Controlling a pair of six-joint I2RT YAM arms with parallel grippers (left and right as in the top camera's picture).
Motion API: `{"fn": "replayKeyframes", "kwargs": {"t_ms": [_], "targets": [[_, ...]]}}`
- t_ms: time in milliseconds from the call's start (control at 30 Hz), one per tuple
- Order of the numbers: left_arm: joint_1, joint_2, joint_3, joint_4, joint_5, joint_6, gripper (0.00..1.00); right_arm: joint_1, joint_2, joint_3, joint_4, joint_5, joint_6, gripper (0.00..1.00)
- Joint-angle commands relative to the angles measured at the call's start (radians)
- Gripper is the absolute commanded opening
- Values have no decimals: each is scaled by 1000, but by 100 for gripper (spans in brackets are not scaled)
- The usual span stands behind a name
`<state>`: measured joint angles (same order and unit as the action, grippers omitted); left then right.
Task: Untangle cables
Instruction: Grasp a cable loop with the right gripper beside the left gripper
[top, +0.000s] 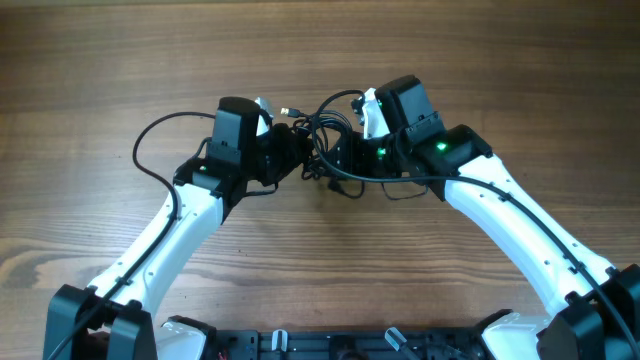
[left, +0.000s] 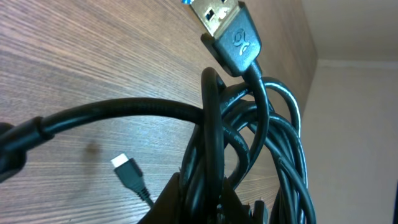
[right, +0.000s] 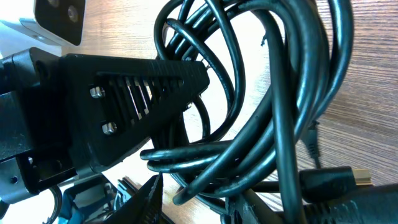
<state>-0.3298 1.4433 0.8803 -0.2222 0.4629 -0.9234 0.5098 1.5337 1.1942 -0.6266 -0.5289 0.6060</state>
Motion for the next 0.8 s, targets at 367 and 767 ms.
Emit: {"fn": "replayKeyframes", "kwargs": {"t_ms": [367, 767], "targets": [[-22, -23, 14, 26, 48, -8, 4, 3, 23, -6, 2, 62, -35, 4], [65, -23, 14, 63, 134, 87, 4, -169, 19, -2, -234, 303, -162, 4]]}}
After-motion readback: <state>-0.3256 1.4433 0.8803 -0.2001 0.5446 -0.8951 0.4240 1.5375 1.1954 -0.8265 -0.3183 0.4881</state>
